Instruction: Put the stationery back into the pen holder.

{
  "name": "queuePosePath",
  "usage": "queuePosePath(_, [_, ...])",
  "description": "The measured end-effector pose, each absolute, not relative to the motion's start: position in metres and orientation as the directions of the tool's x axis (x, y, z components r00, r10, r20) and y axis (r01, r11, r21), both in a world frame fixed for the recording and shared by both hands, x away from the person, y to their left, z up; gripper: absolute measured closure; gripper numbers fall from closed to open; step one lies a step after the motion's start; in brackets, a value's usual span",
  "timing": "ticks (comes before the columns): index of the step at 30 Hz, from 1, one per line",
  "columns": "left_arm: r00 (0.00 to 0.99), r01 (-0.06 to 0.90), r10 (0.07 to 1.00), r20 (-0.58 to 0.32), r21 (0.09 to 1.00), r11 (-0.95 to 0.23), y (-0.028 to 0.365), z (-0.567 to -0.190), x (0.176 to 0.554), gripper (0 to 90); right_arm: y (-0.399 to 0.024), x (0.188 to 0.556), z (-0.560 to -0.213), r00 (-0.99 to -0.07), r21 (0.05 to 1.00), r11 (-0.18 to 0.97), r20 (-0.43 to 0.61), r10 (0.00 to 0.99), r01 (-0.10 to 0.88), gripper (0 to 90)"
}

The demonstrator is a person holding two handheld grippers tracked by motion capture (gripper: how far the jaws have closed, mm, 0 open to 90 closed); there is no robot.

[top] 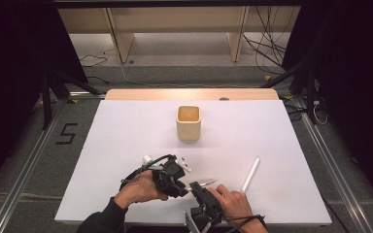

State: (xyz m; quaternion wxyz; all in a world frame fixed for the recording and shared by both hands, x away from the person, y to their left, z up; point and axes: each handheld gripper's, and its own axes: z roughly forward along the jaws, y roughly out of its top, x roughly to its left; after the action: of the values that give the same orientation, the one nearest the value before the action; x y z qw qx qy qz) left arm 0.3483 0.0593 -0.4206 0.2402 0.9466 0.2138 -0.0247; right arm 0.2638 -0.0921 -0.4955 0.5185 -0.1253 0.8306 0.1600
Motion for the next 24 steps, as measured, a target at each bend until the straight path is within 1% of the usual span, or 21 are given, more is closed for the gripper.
queuePosePath(1, [0.908,0.416,0.392,-0.150,0.446,-0.793,0.061,-0.421,0.349,69.0,-0.093,0.264,-0.496,-0.432,0.143,0.919,-0.901,-0.033,-0.367,79.2])
queuePosePath(2, [0.908,0.414,0.392,-0.146,0.446,-0.794,0.062,-0.421,0.349,66.7,-0.093,0.266,-0.495,-0.422,0.139,0.914,-0.906,-0.039,-0.382,79.2])
queuePosePath(4, [0.906,0.417,0.398,-0.142,0.450,-0.790,0.064,-0.420,0.349,60.1,-0.095,0.266,-0.493,-0.421,0.134,0.918,-0.906,-0.039,-0.374,79.2])
queuePosePath(6, [0.906,0.418,0.399,-0.141,0.456,-0.786,0.067,-0.418,0.349,56.2,-0.097,0.266,-0.493,-0.422,0.141,0.921,-0.906,-0.028,-0.364,79.2])
queuePosePath(9, [0.905,0.417,0.403,-0.139,0.476,-0.774,0.072,-0.416,0.348,47.4,-0.100,0.268,-0.491,-0.416,0.140,0.922,-0.909,-0.024,-0.360,79.2])
queuePosePath(11, [0.903,0.420,0.406,-0.140,0.486,-0.766,0.076,-0.416,0.348,40.5,-0.102,0.269,-0.490,-0.423,0.156,0.924,-0.906,-0.008,-0.351,79.2])
queuePosePath(14, [0.900,0.422,0.411,-0.142,0.514,-0.747,0.085,-0.417,0.349,33.7,-0.106,0.273,-0.487,-0.426,0.179,0.924,-0.905,0.019,-0.339,79.2])
queuePosePath(16, [0.897,0.427,0.416,-0.150,0.537,-0.727,0.089,-0.418,0.349,31.7,-0.110,0.275,-0.484,-0.441,0.214,0.927,-0.895,0.060,-0.307,79.2])
queuePosePath(17, [0.895,0.428,0.421,-0.148,0.550,-0.717,0.092,-0.418,0.349,30.8,-0.111,0.277,-0.482,-0.440,0.213,0.926,-0.896,0.058,-0.313,79.2])
queuePosePath(23, [0.865,0.448,0.487,-0.122,0.626,-0.638,0.106,-0.420,0.351,27.2,-0.124,0.290,-0.470,-0.472,0.320,0.918,-0.863,0.180,-0.235,79.2])
queuePosePath(24, [0.861,0.446,0.494,-0.117,0.638,-0.627,0.107,-0.421,0.351,26.5,-0.127,0.293,-0.467,-0.482,0.352,0.911,-0.849,0.214,-0.214,79.2])
